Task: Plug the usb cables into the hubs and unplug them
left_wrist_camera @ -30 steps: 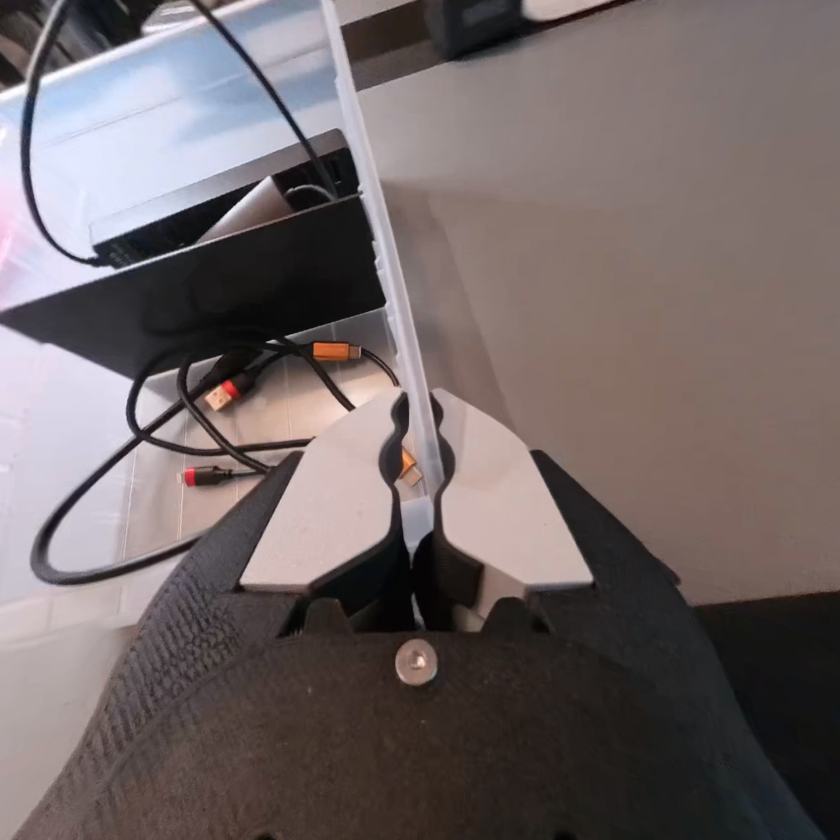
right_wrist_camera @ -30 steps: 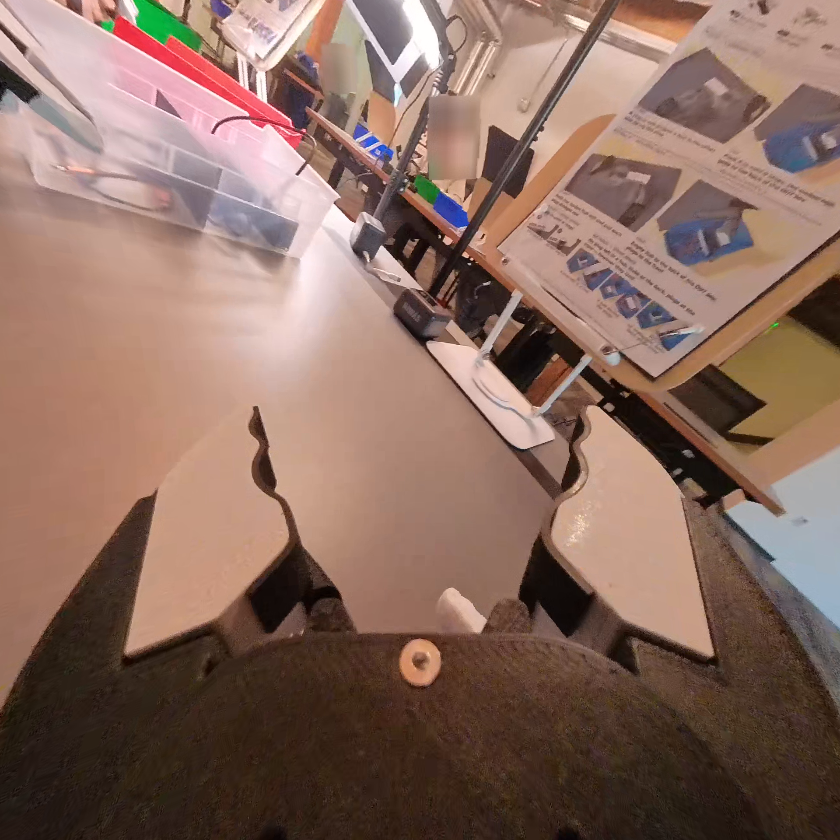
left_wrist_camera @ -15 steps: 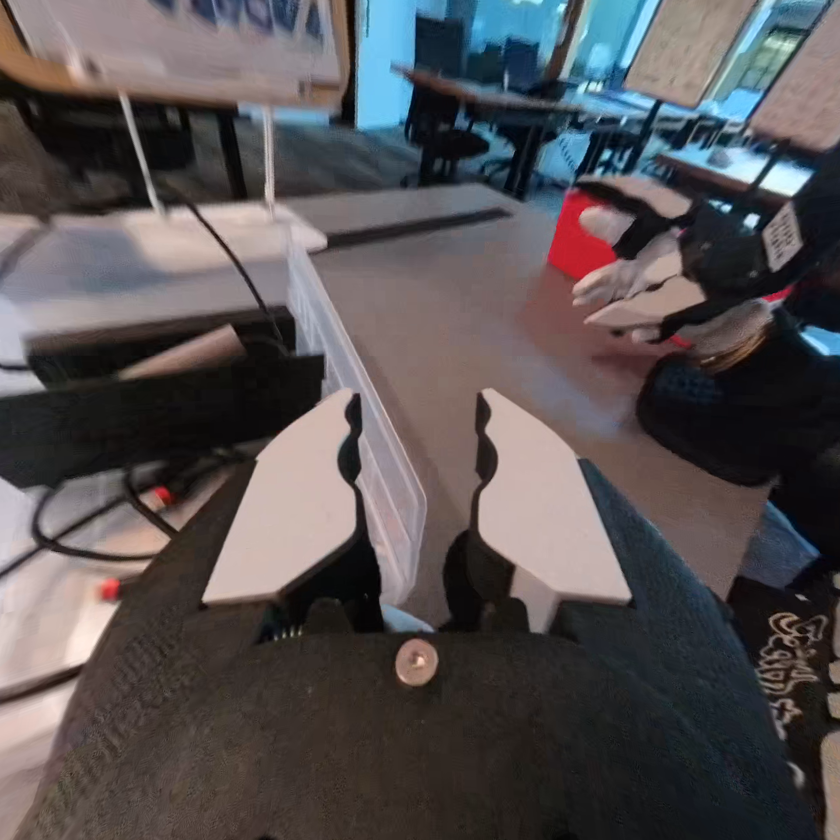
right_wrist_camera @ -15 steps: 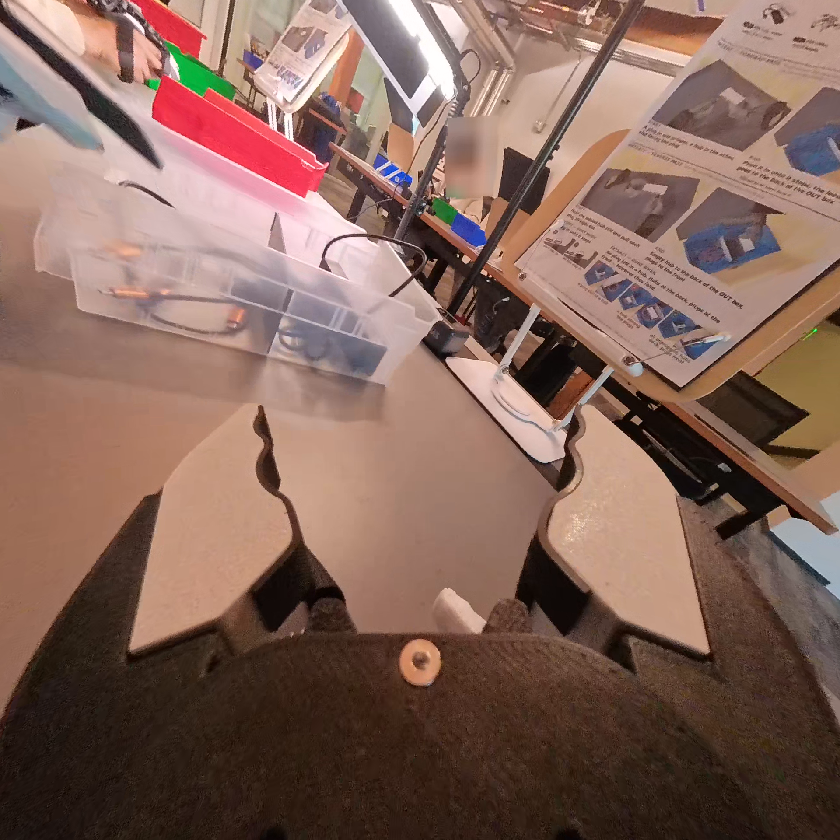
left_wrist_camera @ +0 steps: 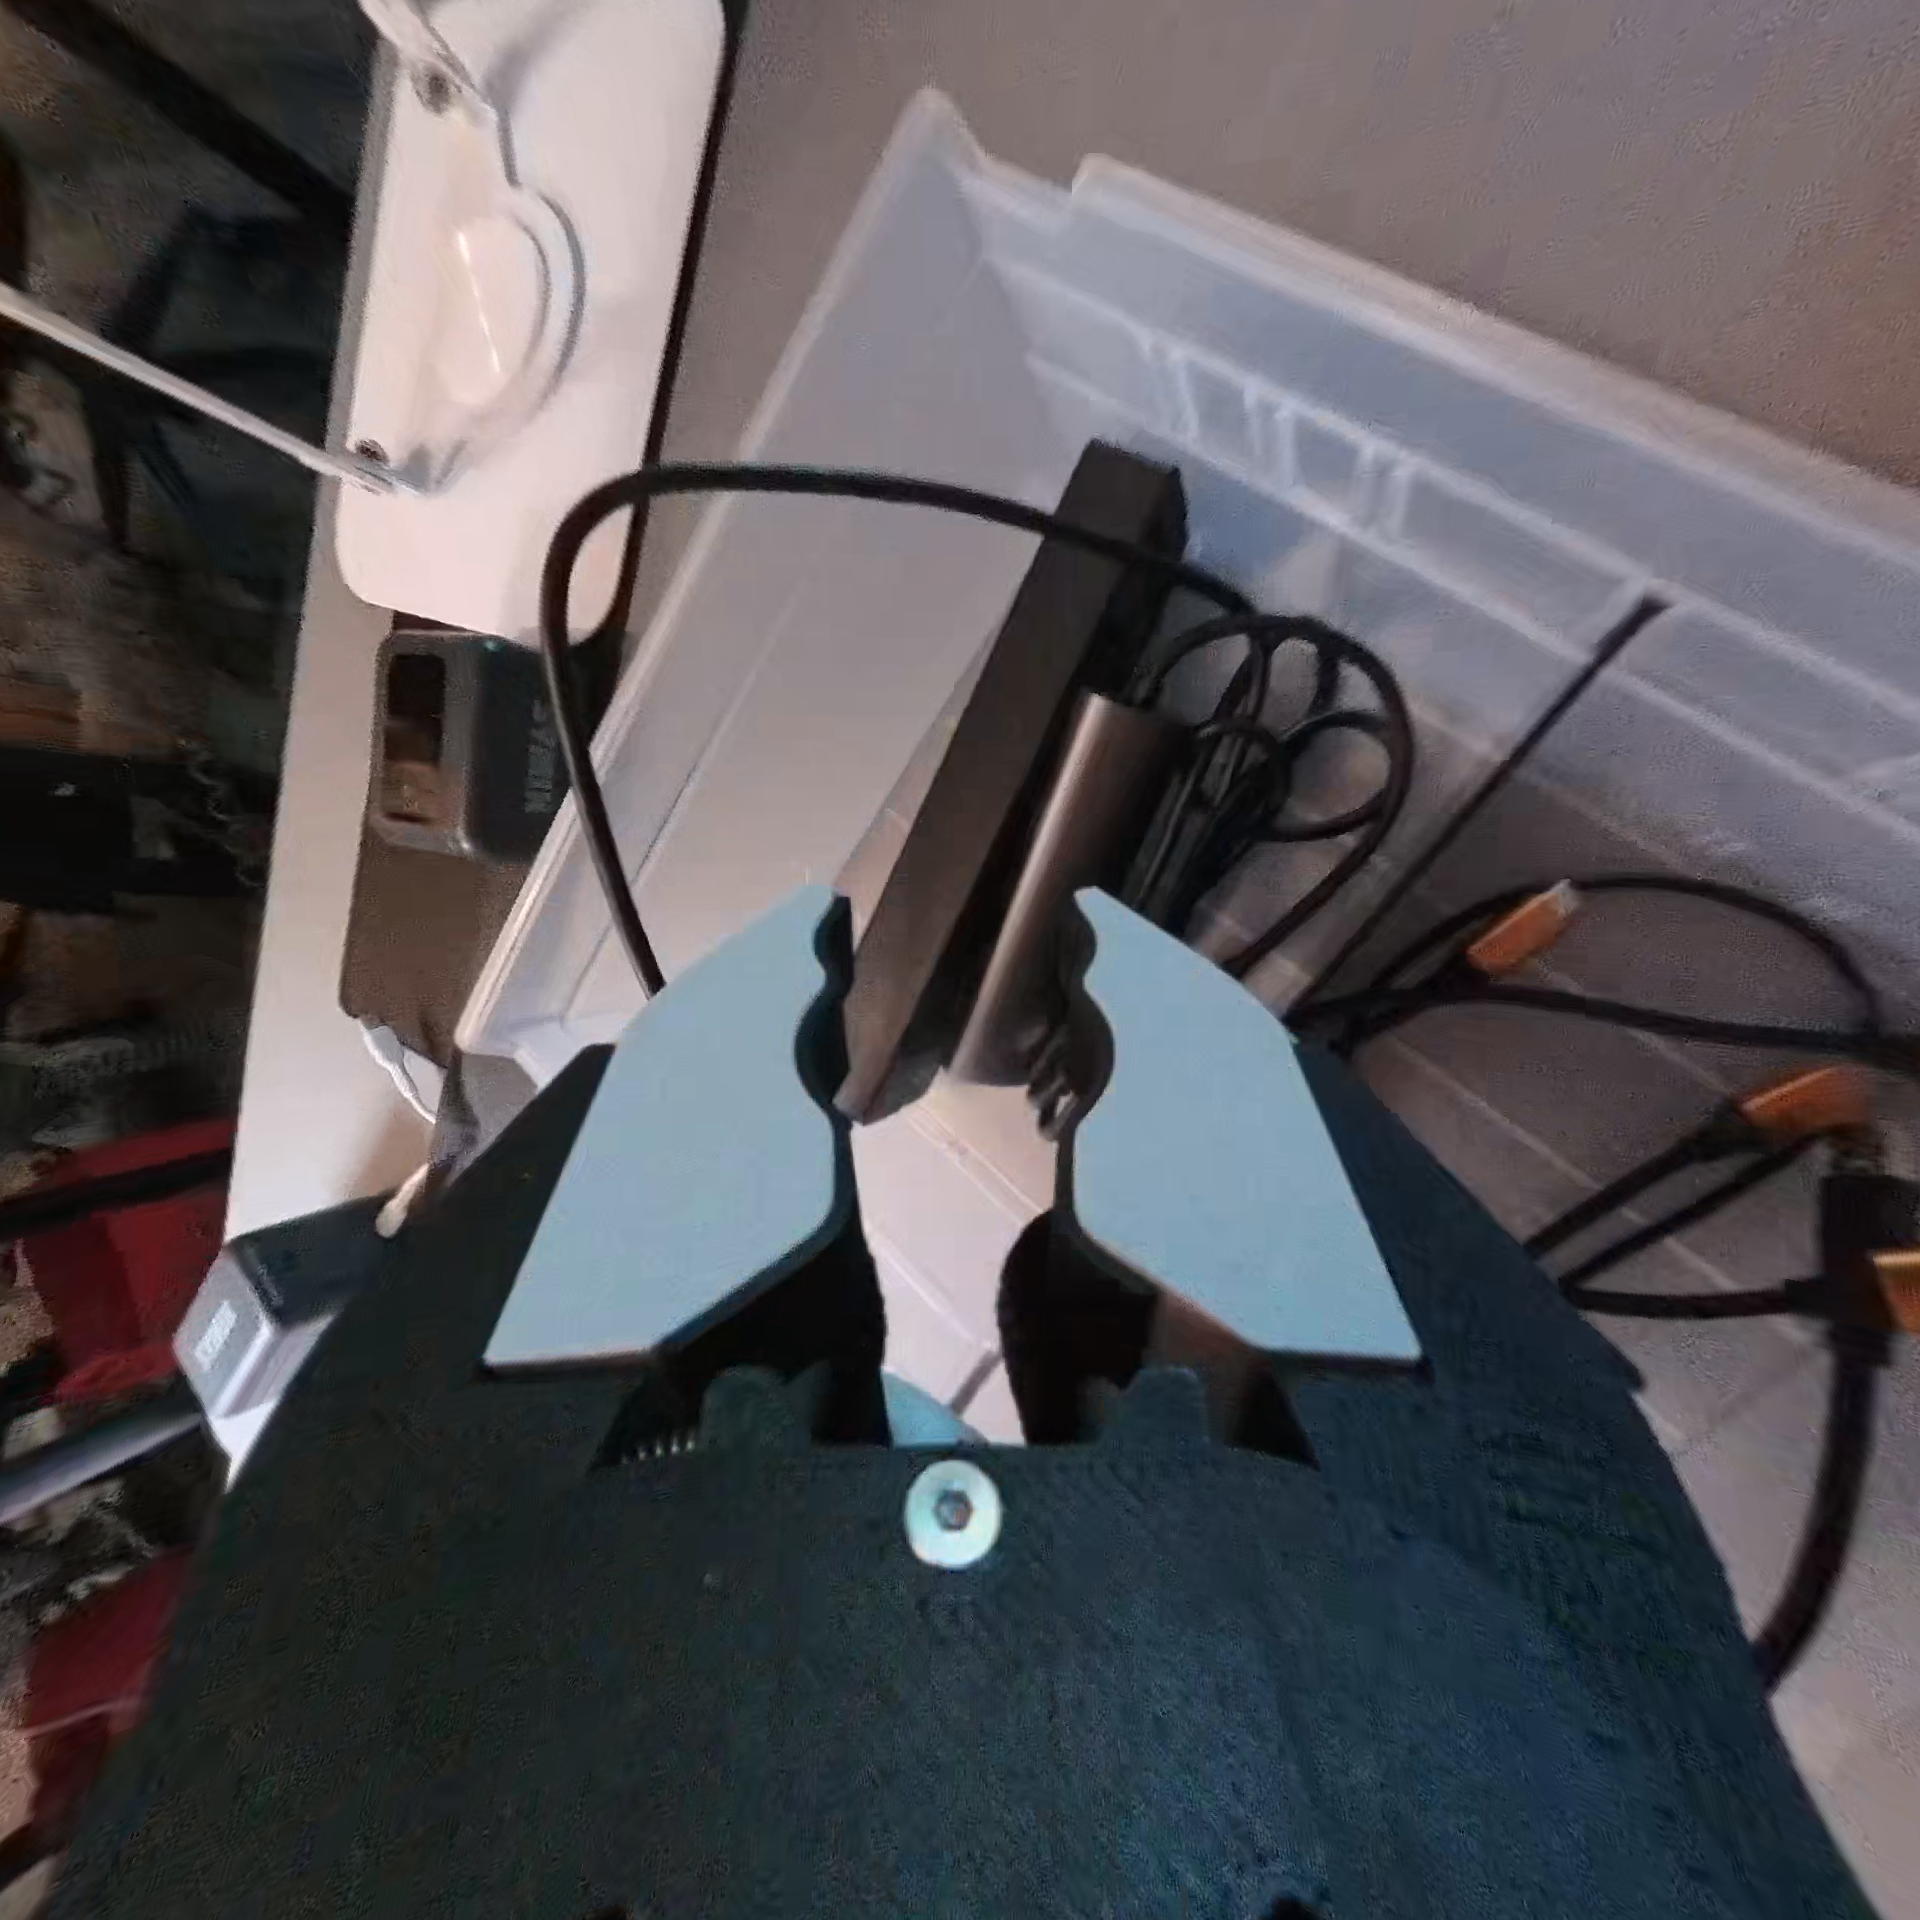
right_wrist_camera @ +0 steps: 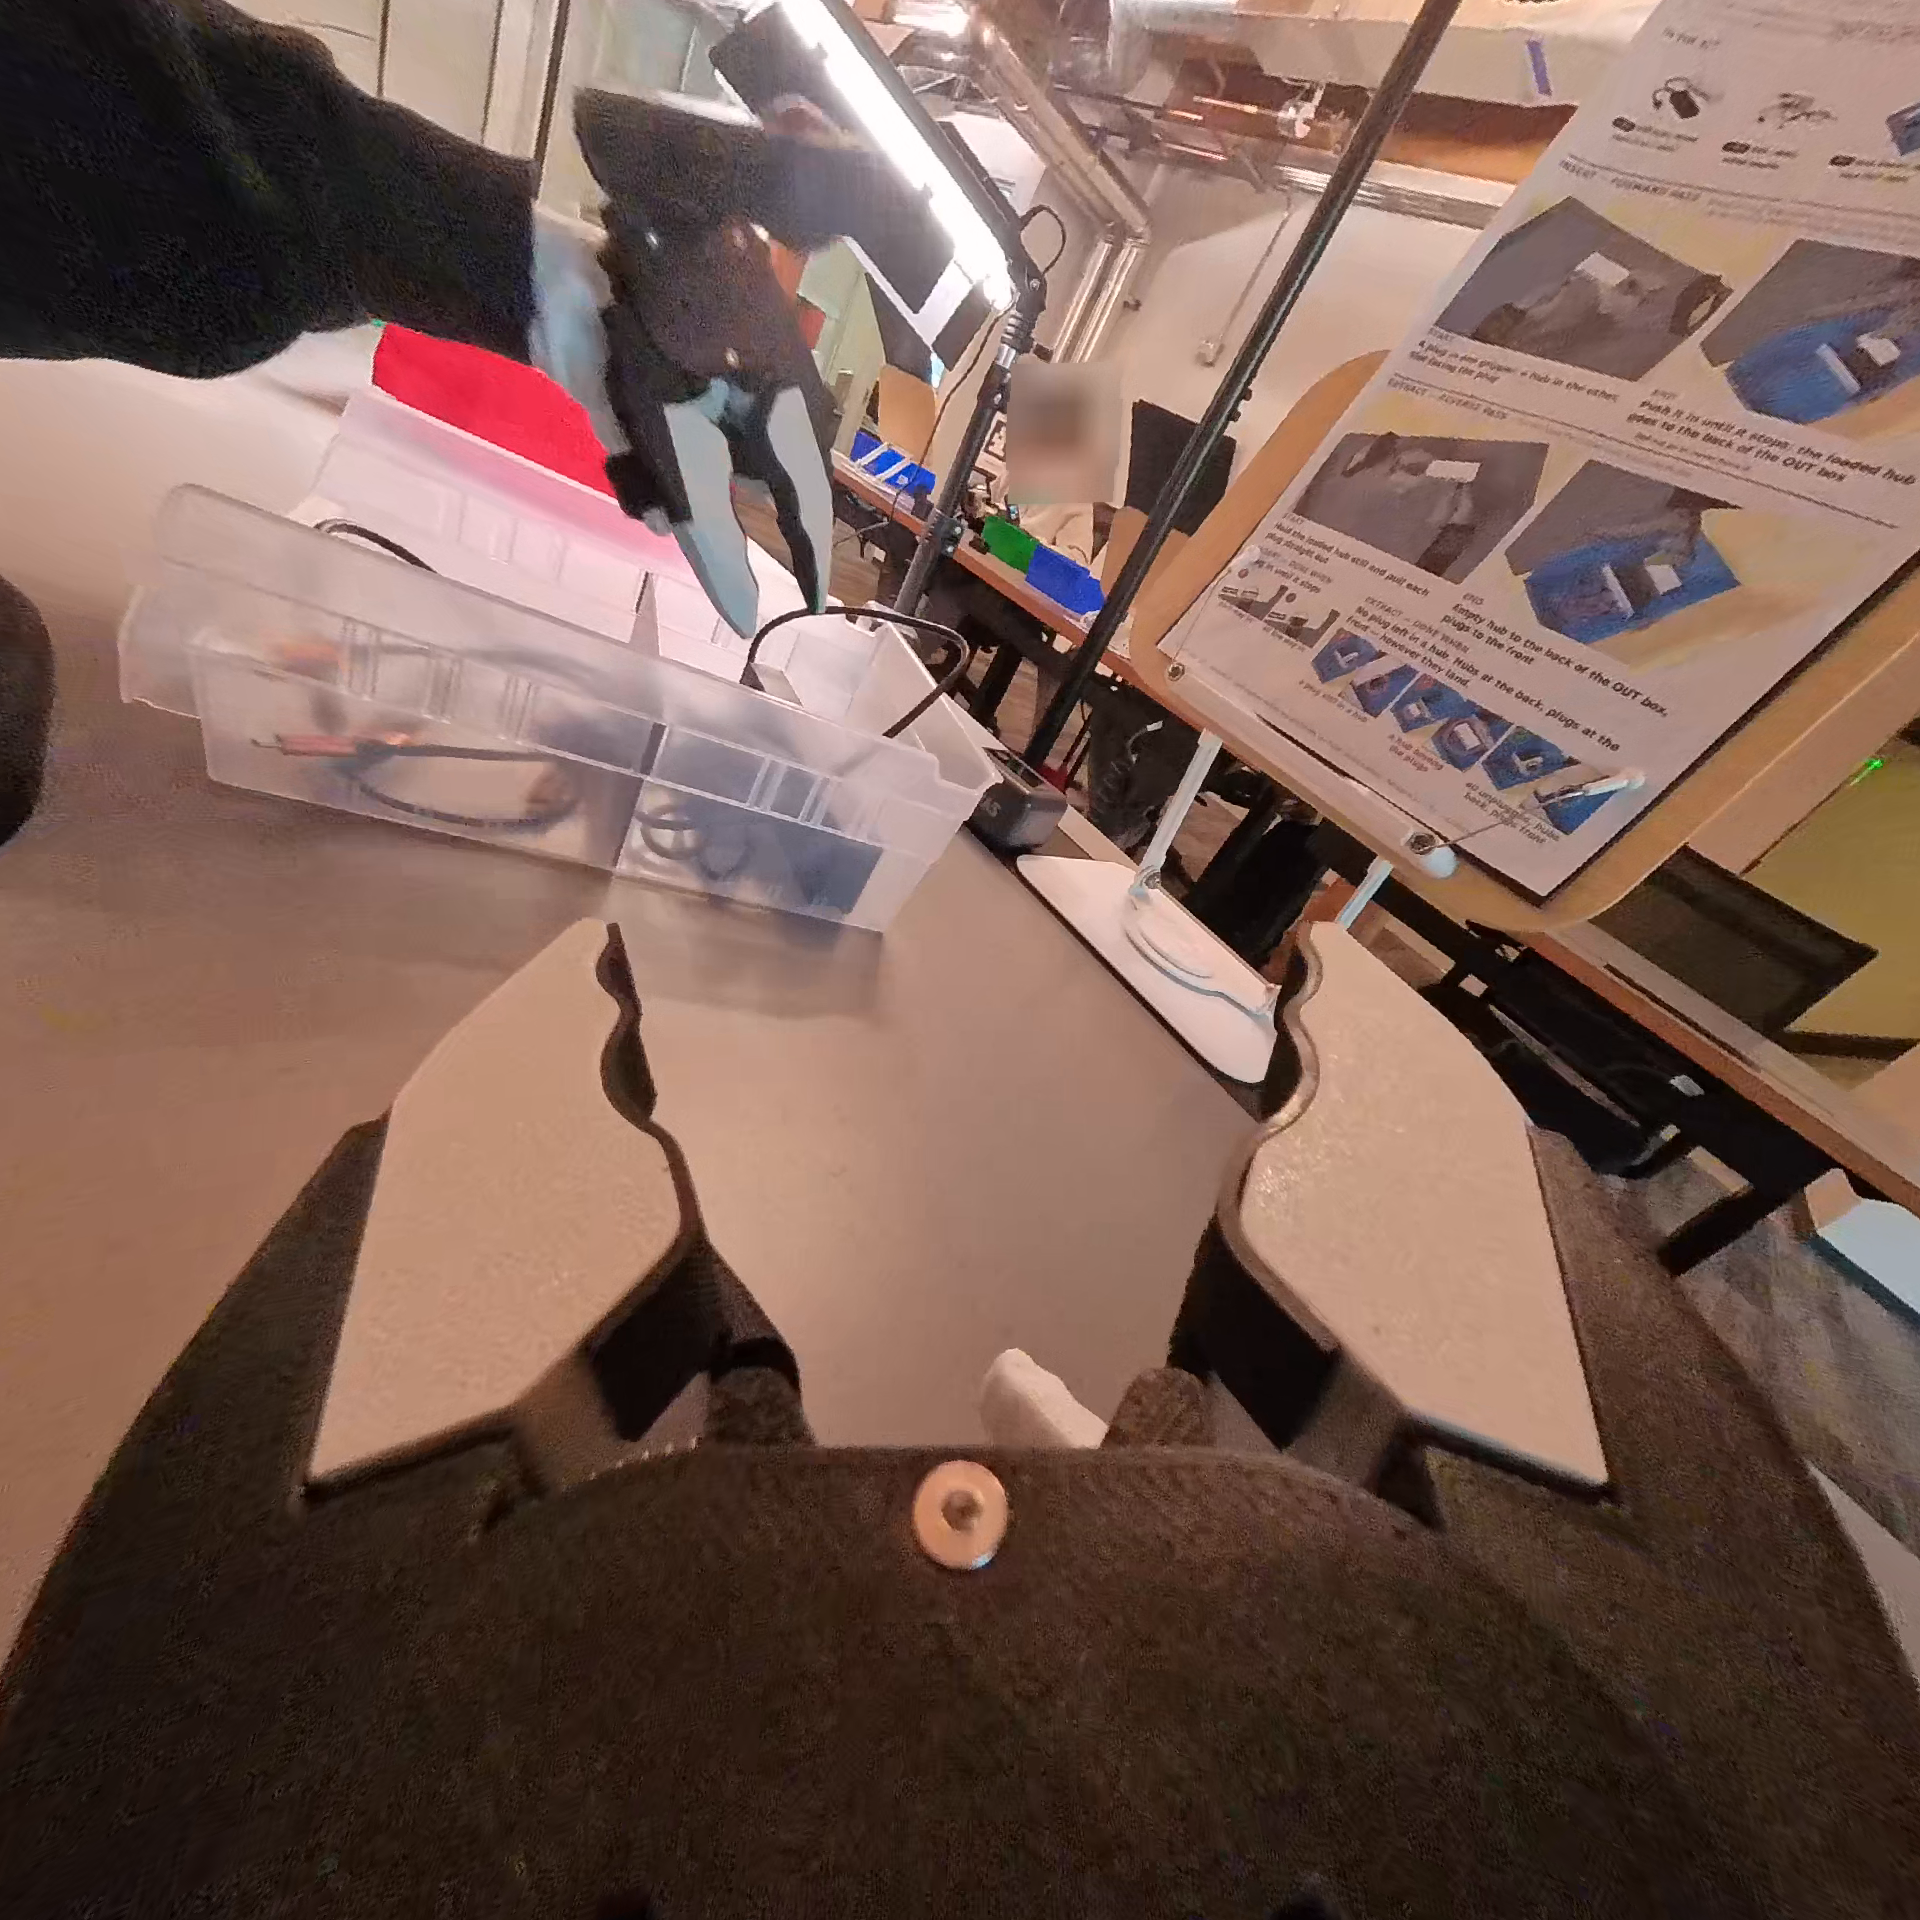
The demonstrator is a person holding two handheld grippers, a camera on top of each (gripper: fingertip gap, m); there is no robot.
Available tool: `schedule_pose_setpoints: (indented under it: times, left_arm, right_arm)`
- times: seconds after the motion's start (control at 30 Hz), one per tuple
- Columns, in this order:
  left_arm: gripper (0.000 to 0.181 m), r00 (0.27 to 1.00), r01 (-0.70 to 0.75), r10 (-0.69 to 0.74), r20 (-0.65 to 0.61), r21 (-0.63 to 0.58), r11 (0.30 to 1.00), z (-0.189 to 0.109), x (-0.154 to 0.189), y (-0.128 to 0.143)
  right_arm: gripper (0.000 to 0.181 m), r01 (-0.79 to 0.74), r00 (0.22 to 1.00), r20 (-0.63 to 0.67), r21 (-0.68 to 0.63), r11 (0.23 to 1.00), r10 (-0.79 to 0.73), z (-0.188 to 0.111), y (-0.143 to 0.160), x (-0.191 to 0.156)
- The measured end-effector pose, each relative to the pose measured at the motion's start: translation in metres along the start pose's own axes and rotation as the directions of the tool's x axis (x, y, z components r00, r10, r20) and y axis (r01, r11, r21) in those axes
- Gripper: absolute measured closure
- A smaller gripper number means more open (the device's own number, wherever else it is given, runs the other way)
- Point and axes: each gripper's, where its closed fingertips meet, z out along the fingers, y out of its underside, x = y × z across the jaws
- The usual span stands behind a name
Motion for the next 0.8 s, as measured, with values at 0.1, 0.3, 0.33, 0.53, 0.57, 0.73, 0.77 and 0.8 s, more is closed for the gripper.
schedule_pose_setpoints:
  times: [0.1,0.3,0.33,0.53,0.57,0.73,0.77,0.8]
  left_arm:
    - [0.145,0.997,-0.013,0.006,-0.073,-0.092,0.996,0.030,-0.009,0.011]
    - [0.147,0.984,-0.103,0.046,-0.175,-0.337,0.936,0.063,-0.015,0.049]
    - [0.147,0.981,-0.121,0.060,-0.182,-0.346,0.930,0.064,-0.015,0.048]
    - [0.150,0.964,-0.259,0.222,-0.150,-0.316,0.913,0.067,-0.012,0.046]
    - [0.151,0.965,-0.255,0.218,-0.145,-0.322,0.912,0.066,-0.011,0.046]
    - [0.151,0.983,-0.183,0.176,-0.049,-0.317,0.931,0.046,-0.018,0.042]
    - [0.151,0.986,-0.159,0.165,-0.007,-0.295,0.942,0.036,-0.022,0.038]
    - [0.151,0.988,-0.133,0.150,0.044,-0.263,0.956,0.024,-0.026,0.033]
  right_arm:
    - [0.066,-0.001,1.000,0.005,-0.001,1.000,0.001,0.000,0.001,0.000]
    - [0.068,0.007,1.000,0.009,-0.008,1.000,-0.007,0.000,0.002,-0.001]
    - [0.068,0.010,1.000,0.007,-0.010,1.000,-0.010,0.000,0.002,-0.001]
    - [0.069,0.016,1.000,0.011,-0.016,1.000,-0.016,0.000,0.004,-0.002]
    - [0.069,0.020,1.000,0.011,-0.020,1.000,-0.020,0.001,0.004,-0.002]
    - [0.070,0.021,1.000,-0.002,-0.014,1.000,-0.021,0.000,0.004,0.001]
    - [0.070,0.020,1.000,-0.005,-0.009,1.000,-0.020,-0.001,0.003,0.001]
    - [0.071,0.020,1.000,-0.007,-0.006,1.000,-0.020,-0.001,0.002,0.002]
